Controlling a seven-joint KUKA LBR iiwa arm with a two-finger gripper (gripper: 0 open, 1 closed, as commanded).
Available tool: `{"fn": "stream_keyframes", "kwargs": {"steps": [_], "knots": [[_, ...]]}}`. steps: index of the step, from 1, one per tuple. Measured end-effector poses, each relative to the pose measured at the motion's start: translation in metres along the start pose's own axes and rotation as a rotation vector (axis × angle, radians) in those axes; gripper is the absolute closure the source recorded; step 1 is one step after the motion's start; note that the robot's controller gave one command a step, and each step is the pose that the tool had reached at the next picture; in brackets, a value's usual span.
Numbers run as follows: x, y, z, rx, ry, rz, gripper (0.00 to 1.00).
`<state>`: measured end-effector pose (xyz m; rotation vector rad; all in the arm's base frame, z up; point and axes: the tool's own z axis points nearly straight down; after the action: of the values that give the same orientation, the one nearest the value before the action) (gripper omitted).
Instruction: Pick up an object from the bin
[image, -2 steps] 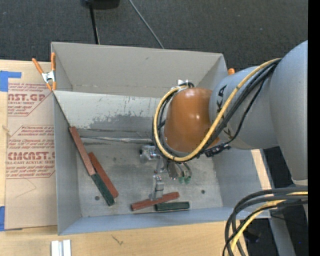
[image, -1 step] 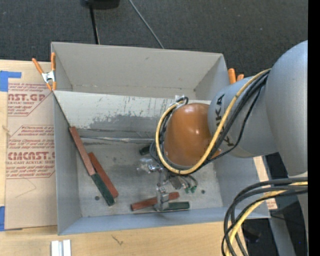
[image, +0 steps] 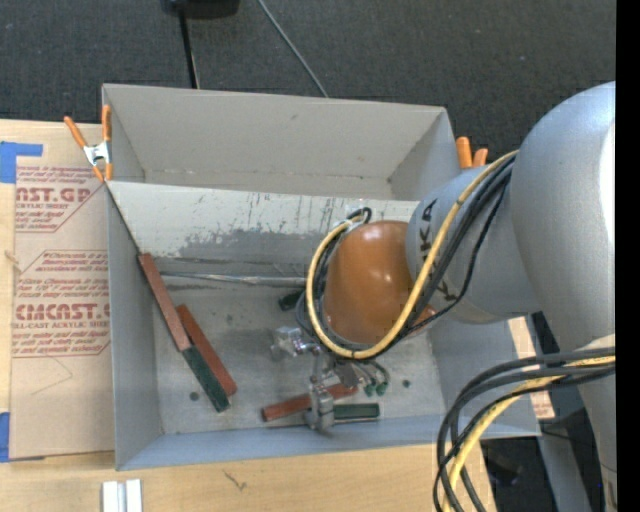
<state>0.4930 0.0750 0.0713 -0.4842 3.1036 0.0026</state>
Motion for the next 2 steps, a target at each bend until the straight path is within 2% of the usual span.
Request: {"fn": "stream_keyframes", "kwargs": {"steps": [1, 2], "knots": [[0.000, 0.000, 0.002, 0.000, -0.001, 0.003, 0.00], [0.000, 0.025, 0.002, 0.001, 0.001, 0.054, 1.00]]}}
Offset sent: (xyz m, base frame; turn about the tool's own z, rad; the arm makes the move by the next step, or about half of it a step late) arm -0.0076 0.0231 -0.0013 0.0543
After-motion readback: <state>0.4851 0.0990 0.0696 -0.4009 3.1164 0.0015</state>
